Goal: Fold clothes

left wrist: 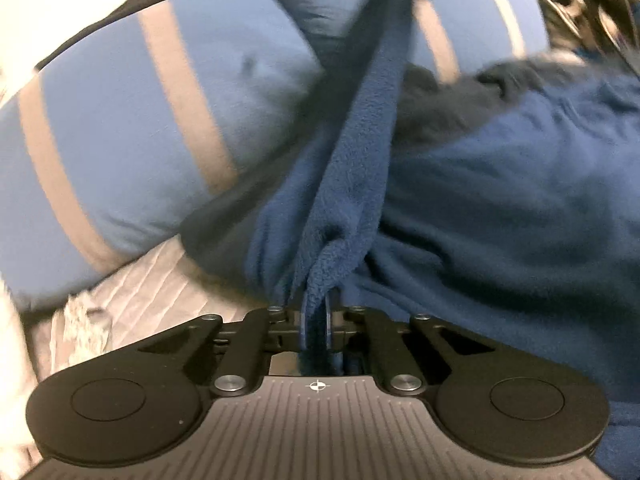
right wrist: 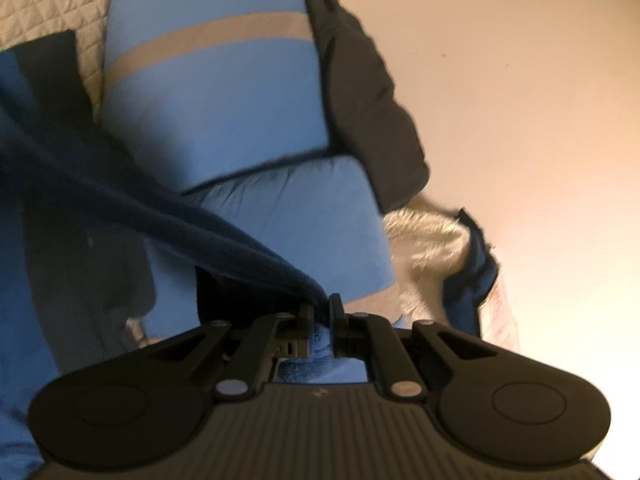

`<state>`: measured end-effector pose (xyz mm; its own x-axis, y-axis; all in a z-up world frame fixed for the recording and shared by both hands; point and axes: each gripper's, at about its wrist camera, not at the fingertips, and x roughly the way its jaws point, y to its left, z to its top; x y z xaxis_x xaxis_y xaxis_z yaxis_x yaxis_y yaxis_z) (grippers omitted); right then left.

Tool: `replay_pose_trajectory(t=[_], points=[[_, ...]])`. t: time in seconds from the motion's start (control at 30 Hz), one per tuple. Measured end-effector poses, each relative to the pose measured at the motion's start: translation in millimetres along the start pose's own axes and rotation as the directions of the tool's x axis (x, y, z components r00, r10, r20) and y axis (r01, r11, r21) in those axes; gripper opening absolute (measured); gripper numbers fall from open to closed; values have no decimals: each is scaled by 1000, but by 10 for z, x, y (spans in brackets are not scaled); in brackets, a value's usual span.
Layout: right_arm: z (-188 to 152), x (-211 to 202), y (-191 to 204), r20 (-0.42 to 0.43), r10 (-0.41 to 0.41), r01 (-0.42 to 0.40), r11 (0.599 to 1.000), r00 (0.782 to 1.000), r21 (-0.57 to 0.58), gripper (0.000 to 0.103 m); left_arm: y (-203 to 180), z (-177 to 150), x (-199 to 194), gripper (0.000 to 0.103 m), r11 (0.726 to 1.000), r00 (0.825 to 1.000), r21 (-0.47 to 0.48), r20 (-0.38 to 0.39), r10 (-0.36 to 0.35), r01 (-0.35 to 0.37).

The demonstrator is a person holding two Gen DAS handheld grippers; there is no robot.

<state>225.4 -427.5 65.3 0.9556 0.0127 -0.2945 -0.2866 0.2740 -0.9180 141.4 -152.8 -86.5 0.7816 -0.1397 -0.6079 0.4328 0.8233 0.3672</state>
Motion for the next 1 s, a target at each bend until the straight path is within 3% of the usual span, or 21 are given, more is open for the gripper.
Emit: replay_pose_trajectory(t=[0.13, 0.3, 0.5, 0.67, 0.83, 1.0], points=[[-259, 38, 133, -30, 46, -45, 999, 998, 24, 6, 117, -3, -97, 8, 998, 999, -48, 12, 34, -34], [-609, 44, 429, -60, 111, -109, 993, 992, 39, 6, 29, 47, -153, 8, 997, 997, 5, 18, 72, -72], [-1036, -39, 795, -89, 123, -121, 992, 988, 25, 6, -85, 103, -146, 8, 992, 994, 64, 18, 111, -112], [-1315, -372, 1221, -73, 189, -191, 981, 979, -25, 6, -11, 66, -119, 8, 988, 990, 71, -6, 138, -137], [-1432, -843, 1672, -27, 334, -335, 941, 942, -44, 6, 78, 6, -113, 8, 985, 986, 64, -31, 165, -163], [-1446, -1153, 1979, -17, 491, -491, 870, 871, -46, 5, 39, -31, -109, 8, 974, 980, 123, -32, 196, -191]])
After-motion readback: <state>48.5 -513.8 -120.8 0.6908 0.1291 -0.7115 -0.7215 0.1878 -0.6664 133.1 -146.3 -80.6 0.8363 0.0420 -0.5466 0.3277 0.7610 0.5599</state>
